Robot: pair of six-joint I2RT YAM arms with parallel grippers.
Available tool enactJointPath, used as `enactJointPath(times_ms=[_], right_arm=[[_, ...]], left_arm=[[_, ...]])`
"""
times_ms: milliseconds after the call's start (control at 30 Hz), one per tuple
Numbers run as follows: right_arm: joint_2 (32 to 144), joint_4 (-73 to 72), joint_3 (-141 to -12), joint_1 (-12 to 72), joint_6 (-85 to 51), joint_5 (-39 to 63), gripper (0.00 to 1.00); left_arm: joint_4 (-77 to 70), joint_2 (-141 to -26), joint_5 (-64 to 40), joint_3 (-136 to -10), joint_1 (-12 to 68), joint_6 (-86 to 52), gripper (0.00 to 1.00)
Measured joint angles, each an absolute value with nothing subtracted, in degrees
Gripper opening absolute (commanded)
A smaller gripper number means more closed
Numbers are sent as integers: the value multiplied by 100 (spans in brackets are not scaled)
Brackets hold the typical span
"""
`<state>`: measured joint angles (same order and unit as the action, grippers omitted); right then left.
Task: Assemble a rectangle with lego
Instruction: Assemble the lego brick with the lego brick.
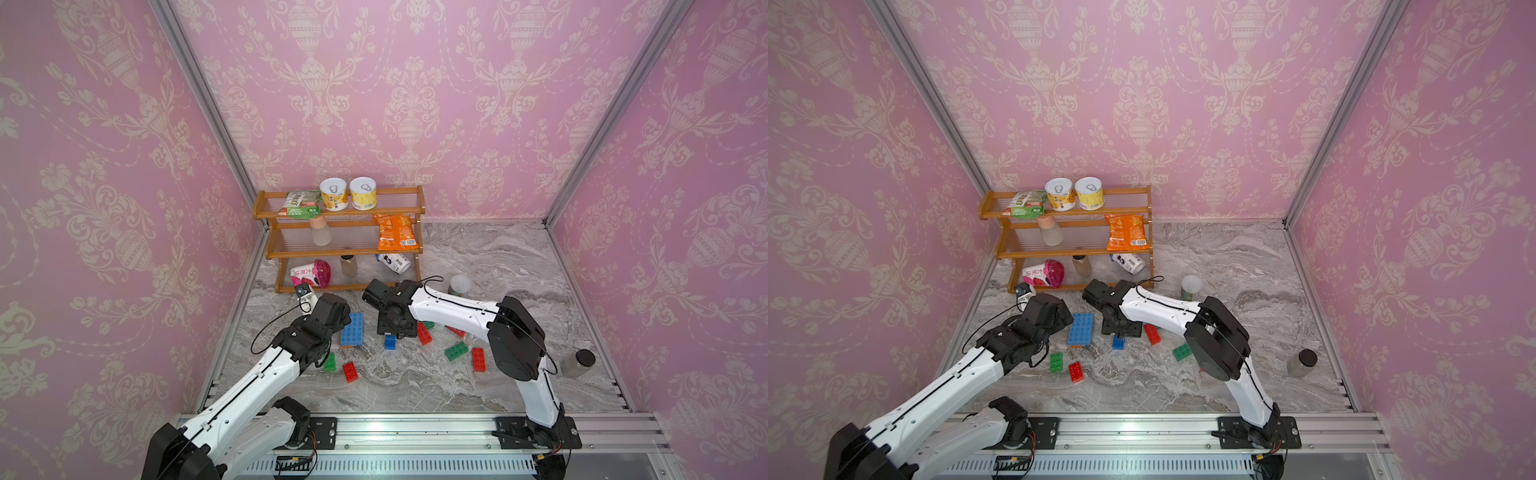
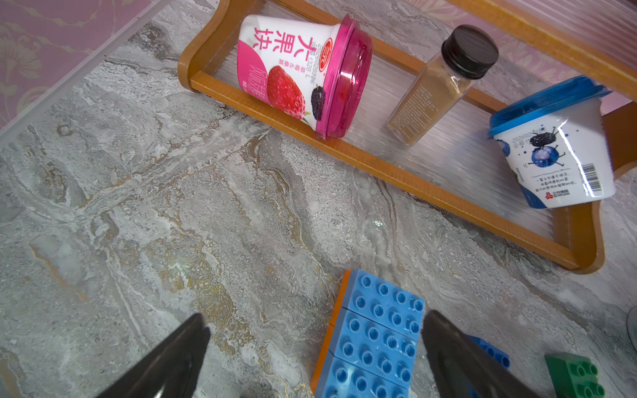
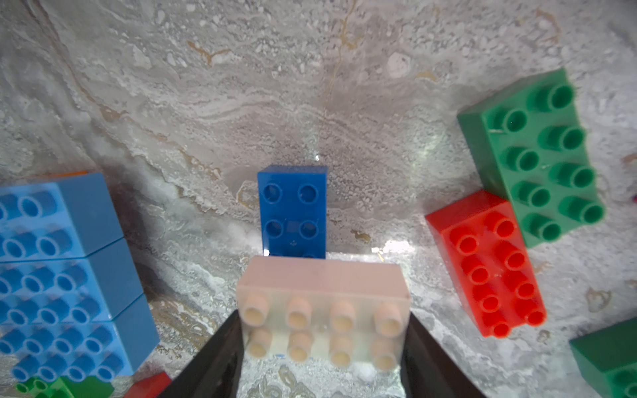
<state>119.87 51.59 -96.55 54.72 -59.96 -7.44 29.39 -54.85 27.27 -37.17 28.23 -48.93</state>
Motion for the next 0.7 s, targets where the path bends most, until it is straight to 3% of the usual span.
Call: enactJointPath(times_ms=[700], right_arm=[[12064, 5151, -9655, 5472, -6003, -725, 25]], left_arm=[[2934, -5485, 2724, -3688, 2816, -4873, 99]])
